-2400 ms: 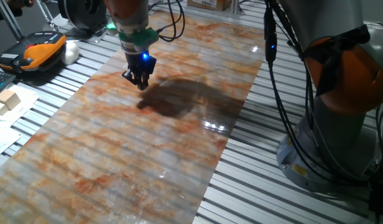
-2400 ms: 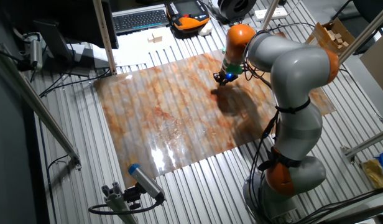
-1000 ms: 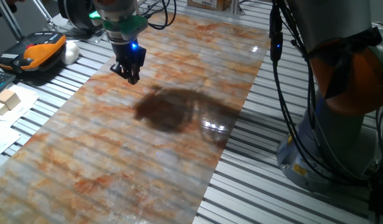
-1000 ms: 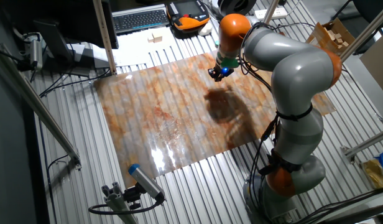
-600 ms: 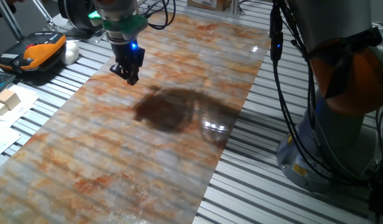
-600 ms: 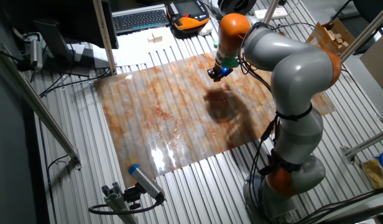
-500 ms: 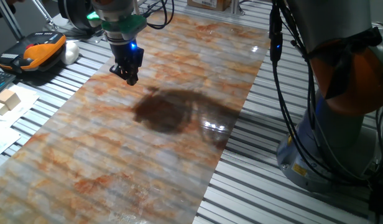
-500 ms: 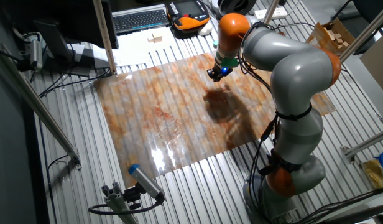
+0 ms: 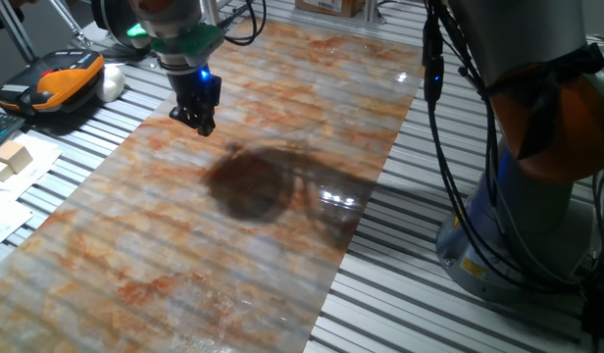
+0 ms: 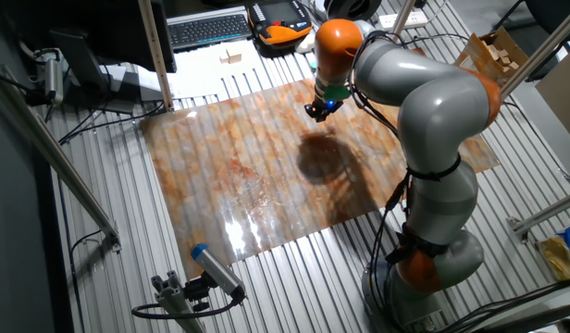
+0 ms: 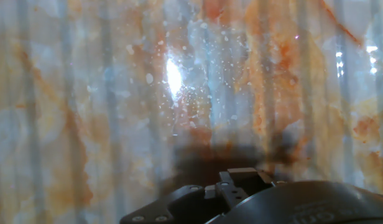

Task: Pick up one small block

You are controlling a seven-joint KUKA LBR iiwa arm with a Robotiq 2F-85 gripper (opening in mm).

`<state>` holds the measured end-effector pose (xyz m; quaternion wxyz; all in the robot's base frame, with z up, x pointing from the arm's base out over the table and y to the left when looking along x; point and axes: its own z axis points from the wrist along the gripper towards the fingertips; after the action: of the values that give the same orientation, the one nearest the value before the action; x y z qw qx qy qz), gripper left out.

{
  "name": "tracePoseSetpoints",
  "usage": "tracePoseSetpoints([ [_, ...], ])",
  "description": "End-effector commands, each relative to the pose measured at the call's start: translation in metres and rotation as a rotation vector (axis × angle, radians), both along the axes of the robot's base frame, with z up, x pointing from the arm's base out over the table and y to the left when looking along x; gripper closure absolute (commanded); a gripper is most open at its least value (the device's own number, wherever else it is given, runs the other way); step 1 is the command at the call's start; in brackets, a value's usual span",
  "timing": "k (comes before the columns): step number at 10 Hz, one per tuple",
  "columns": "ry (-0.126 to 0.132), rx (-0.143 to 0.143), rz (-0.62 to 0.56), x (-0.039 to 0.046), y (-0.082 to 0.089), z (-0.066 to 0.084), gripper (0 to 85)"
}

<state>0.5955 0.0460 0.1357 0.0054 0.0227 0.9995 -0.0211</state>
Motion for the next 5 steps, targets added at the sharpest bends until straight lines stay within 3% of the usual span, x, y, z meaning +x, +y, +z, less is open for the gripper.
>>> tracePoseSetpoints([
  [1, -0.002, 0.017, -0.011, -0.0001, 0.0001, -0.0001, 85.0],
  [2, -0.005, 0.051, -0.03, -0.0003, 0.0004, -0.0001, 85.0],
  [5, -0.003, 0.054, -0.033, -0.0006, 0.0008, 0.0001, 85.0],
])
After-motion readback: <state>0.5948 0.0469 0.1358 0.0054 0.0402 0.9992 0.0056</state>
